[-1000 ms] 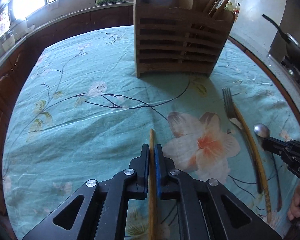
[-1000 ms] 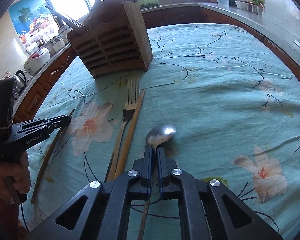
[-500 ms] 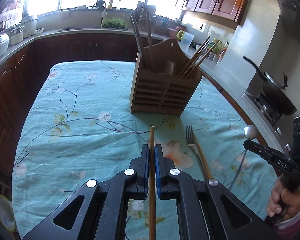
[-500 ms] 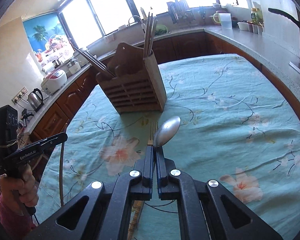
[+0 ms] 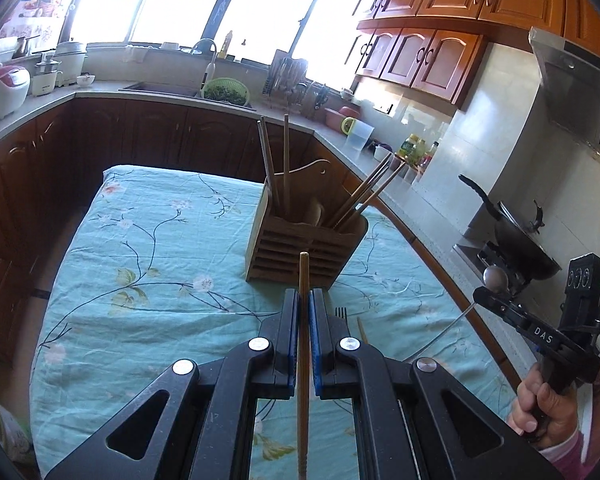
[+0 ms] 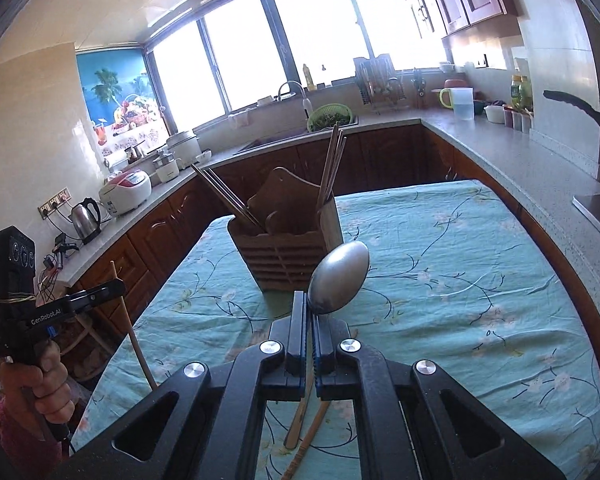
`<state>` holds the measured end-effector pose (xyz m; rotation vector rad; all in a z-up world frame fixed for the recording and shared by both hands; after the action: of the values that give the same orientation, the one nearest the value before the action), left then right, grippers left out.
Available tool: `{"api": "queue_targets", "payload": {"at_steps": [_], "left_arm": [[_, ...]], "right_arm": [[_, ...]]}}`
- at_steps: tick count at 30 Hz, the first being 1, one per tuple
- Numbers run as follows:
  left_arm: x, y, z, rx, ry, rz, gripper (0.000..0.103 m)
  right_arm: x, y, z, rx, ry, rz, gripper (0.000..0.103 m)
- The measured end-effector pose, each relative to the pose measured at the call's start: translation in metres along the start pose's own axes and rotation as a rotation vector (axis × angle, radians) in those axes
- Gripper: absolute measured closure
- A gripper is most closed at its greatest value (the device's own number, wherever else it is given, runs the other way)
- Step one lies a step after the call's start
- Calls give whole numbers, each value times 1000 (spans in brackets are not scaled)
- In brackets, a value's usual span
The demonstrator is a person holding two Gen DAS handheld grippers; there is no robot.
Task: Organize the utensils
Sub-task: 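Lift the spoon and chopstick and carry them over the wooden holder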
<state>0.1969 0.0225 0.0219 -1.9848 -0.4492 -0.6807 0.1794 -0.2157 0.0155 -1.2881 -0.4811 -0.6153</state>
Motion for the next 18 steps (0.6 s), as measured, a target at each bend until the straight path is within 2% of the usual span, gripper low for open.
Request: {"api": "queue_targets", "payload": {"at_steps": [12, 18], "left_arm": [[22, -3, 6, -11, -17, -75, 100], [49, -9, 5, -25, -7, -155, 100]], "right_arm": [[14, 4, -4, 6, 1, -14, 101], [28, 4, -1, -1, -13, -38, 101]]}}
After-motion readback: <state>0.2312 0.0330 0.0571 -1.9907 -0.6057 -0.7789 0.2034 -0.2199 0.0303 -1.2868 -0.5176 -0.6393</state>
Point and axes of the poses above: each gripper's, at about its wrist camera, not at the fingertips, and y roughly the way its jaws point, z to its left, x to its top, the point moved 10 cm from there along y, roughly the way its jaws point, and after that the axes turned 13 degrees about z, right-handed, at the moved point
